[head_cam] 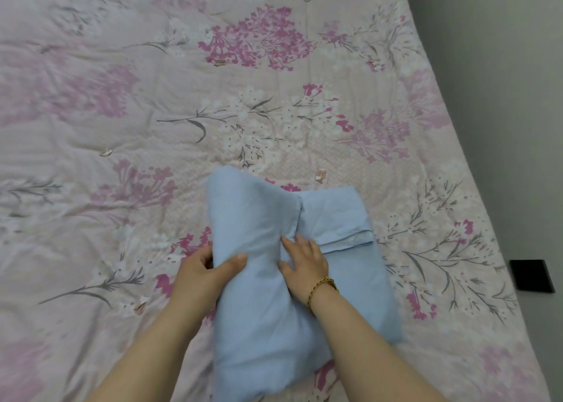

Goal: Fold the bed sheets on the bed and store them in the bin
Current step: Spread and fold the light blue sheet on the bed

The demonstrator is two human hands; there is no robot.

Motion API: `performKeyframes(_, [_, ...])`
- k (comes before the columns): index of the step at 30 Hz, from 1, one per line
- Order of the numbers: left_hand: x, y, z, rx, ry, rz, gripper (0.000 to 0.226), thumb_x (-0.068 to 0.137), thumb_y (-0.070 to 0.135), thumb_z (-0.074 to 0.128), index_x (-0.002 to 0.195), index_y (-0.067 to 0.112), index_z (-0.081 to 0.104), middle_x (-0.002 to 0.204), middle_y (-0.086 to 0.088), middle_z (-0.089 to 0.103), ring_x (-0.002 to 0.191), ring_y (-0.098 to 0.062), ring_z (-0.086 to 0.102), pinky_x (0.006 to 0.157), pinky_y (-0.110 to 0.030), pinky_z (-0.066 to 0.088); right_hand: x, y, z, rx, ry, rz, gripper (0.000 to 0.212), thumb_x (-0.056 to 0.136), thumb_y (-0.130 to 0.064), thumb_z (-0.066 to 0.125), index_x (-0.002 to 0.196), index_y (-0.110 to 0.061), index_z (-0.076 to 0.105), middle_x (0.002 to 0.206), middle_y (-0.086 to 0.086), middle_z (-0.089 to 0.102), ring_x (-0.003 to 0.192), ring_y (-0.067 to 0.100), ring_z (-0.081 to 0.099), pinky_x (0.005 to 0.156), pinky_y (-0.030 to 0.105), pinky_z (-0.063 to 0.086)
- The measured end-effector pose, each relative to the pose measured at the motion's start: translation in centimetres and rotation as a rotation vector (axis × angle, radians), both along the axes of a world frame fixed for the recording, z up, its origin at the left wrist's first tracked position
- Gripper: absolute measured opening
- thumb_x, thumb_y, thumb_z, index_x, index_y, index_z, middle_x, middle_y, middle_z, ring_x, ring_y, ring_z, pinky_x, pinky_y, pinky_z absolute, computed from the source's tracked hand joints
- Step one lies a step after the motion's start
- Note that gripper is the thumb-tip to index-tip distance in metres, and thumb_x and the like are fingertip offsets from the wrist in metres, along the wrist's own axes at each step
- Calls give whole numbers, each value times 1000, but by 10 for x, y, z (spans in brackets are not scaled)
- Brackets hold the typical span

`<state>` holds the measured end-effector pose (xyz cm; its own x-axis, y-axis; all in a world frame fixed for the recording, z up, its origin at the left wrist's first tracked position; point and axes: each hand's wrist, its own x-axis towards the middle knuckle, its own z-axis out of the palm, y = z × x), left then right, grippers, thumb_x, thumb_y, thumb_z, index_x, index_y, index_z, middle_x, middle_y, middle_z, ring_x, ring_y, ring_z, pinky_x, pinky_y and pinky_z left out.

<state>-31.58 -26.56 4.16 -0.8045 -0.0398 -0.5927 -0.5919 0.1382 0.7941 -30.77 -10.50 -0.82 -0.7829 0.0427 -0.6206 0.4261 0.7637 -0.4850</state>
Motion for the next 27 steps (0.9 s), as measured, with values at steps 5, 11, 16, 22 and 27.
performKeyframes(5, [-3,66,17,-19,140,-131,15,79,23,71,74,16,59,65,3,62,55,-6,56,46,-12,44,1,46,55,-710,67,-584,19,96,-24,42,104,-20,60,109,-3,59,103,12,58,82,16,44])
performKeyframes(11, [10,143,13,-18,386,-674,24,95,27,43,105,30,64,97,27,58,90,12,53,81,3,32,17,129,67,-659,59,-612,58,84,-25,63,137,-16,40,117,-2,58,97,4,61,81,18,50])
performKeyframes(16, [-17,164,-38,-632,592,-819,89,67,60,4,146,23,24,156,-10,10,145,-25,9,113,-32,-6,22,161,45,109,70,-414,67,92,-11,45,148,-20,10,153,3,17,137,21,26,112,32,24])
performKeyframes(22, [-67,176,-74,-826,392,-967,105,47,76,-7,145,37,-13,155,3,-20,142,-16,-20,114,-43,-12,31,125,-23,600,405,-141,53,78,-40,34,126,-18,40,129,15,56,123,27,33,109,40,6])
performKeyframes(27, [-78,192,-110,-858,458,-1003,89,41,85,-20,117,43,-37,149,9,-30,141,-17,-24,105,-40,-24,39,140,-71,613,356,-183,60,94,-51,3,129,-19,38,138,13,42,131,29,26,109,42,3])
